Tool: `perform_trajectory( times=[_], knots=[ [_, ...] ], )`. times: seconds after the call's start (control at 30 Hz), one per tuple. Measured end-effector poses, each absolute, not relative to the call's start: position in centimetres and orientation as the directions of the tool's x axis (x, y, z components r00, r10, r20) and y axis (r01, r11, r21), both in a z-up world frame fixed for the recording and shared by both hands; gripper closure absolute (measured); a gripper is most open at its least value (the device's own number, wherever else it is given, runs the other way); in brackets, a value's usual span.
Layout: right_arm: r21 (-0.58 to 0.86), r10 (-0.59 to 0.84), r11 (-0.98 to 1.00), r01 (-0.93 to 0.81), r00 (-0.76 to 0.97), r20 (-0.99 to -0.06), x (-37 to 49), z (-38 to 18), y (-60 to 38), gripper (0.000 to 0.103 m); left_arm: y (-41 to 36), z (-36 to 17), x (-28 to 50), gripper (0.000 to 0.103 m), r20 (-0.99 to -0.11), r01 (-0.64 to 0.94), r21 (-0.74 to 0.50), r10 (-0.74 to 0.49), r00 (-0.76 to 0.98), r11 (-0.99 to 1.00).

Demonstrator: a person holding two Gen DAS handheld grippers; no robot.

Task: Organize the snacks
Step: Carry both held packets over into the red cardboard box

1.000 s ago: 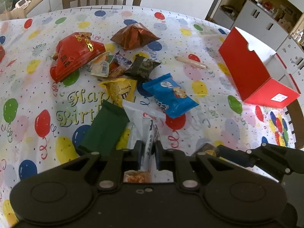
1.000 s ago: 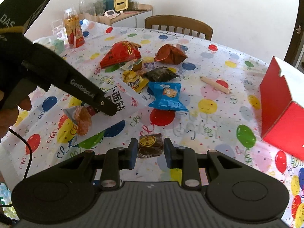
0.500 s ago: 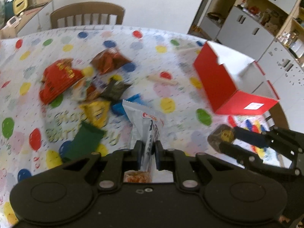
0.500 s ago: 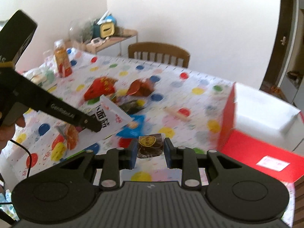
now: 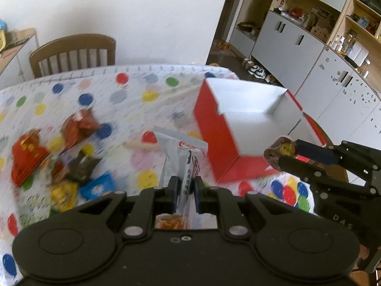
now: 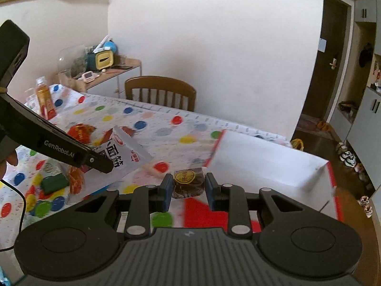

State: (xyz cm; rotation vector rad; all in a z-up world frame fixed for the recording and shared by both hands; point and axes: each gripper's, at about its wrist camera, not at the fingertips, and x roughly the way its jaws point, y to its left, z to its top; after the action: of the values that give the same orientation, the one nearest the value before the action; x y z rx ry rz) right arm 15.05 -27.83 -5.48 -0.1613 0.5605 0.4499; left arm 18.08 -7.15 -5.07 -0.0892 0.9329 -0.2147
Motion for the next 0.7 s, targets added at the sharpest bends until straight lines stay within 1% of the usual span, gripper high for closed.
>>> perform_trajectory(
  times=[0.3,0.47,0.7],
  knots=[
    [-0.029,0.331,0.909,-0.416,0.763,-0.555,20.0,-6.5,-34.0,0.075,-14.1,-4.2,23.2,0.092,-0.781,0.17,-0.15,-0.222,0.583,0.974],
    [-0.016,0.303,0.924,-0.383,0.756,-0.58,22.5,-7.6,-37.5,0.075,-17.8,-4.6,26.2,0.092,-0.796,0.179,-0.129,-0.21,0.568,0.975],
    [0.011,0.278,0.936,-0.351,0.719,-0.637,25.3,-9.9,-40.6,0.075,-22.4,-5.9,29.8,0.092,-0.817,0.206,-0.065,-0.17,0.551,0.976]
  ],
)
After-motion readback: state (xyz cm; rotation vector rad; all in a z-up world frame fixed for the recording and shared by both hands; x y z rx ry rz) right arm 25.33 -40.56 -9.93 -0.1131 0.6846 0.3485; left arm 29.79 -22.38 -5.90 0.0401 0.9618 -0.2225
